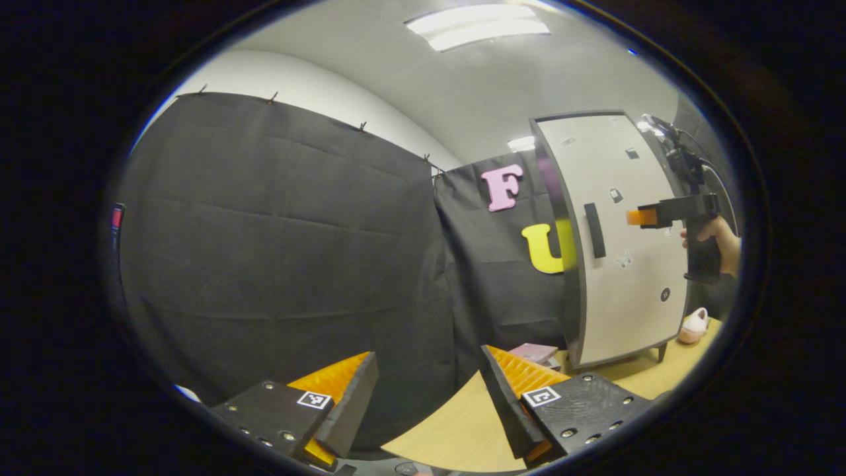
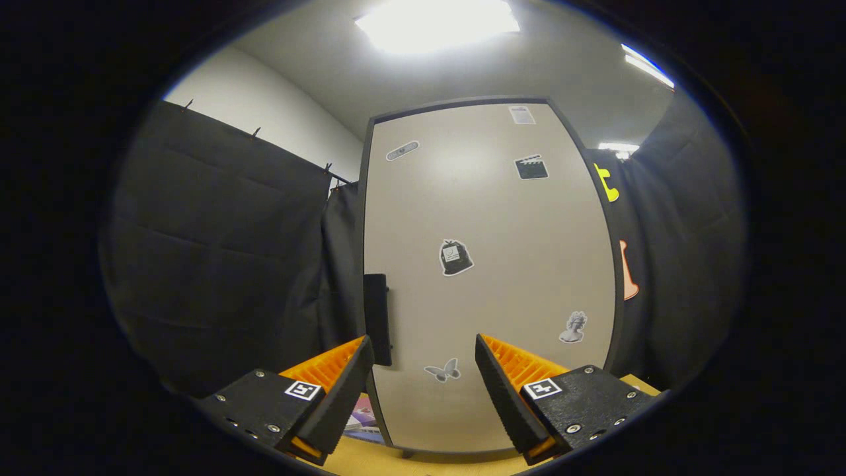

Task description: Open the cabinet door with the right hand, grasp the bottle in the cabinet with the left hand and place it on the coaster, then close the cabinet door with the right hand.

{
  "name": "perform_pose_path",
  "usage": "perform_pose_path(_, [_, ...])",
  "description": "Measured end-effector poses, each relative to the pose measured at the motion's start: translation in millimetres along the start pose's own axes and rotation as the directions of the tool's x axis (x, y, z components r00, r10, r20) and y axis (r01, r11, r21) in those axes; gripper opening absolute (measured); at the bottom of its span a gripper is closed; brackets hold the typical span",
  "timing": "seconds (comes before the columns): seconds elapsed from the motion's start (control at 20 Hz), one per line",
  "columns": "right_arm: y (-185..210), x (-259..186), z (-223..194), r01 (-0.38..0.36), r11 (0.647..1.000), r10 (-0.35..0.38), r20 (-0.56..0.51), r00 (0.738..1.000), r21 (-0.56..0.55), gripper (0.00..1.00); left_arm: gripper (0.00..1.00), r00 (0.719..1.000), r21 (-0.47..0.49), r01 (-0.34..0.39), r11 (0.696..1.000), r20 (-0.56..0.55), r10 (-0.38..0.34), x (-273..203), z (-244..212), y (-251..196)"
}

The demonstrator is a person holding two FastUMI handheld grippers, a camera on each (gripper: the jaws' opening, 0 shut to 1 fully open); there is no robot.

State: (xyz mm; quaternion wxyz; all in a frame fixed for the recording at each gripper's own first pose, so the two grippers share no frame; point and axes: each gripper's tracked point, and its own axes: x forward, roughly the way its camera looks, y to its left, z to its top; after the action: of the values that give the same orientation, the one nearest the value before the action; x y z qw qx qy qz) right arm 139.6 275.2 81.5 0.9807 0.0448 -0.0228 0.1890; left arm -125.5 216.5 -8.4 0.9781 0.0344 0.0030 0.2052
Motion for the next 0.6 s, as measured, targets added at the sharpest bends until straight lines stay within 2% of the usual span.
perform_pose_path(0.1, [10,12,-5,-0.01,1.0,0.01,-0.011,1.0,-0.012,0.95,0.89,1.0,-0.007,-0.012,1.0,-0.007,0.012,2,-4,9])
perform_pose_path(0.15, [15,18,-9,-0.013,1.0,0.012,-0.018,1.0,-0.018,0.95,0.93,1.0,-0.01,-0.02,1.0,-0.01,0.02,3,-7,13])
perform_pose_path(0.2, [21,26,-10,-0.021,1.0,0.02,-0.023,1.0,-0.023,0.95,0.89,1.0,-0.01,-0.027,1.0,-0.012,0.027,4,-8,17])
perform_pose_path(0.4, [35,57,-15,-0.02,0.999,0.018,-0.038,0.999,-0.034,0.95,0.89,0.999,-0.007,-0.05,0.999,-0.018,0.05,5,-13,33])
perform_pose_path(0.45, [37,66,-18,-0.015,0.999,0.013,-0.048,0.999,-0.03,0.94,0.93,0.998,-0.01,-0.054,0.999,-0.022,0.053,5,-15,35])
perform_pose_path(0.5, [41,74,-21,-0.017,1.0,0.016,-0.065,0.998,-0.023,0.92,0.88,0.998,-0.014,-0.056,0.998,-0.026,0.055,6,-17,37])
perform_pose_path(0.6, [51,88,-29,-0.029,0.999,0.027,-0.108,0.994,-0.014,0.86,0.94,0.998,-0.013,-0.062,0.998,-0.033,0.062,7,-21,43])
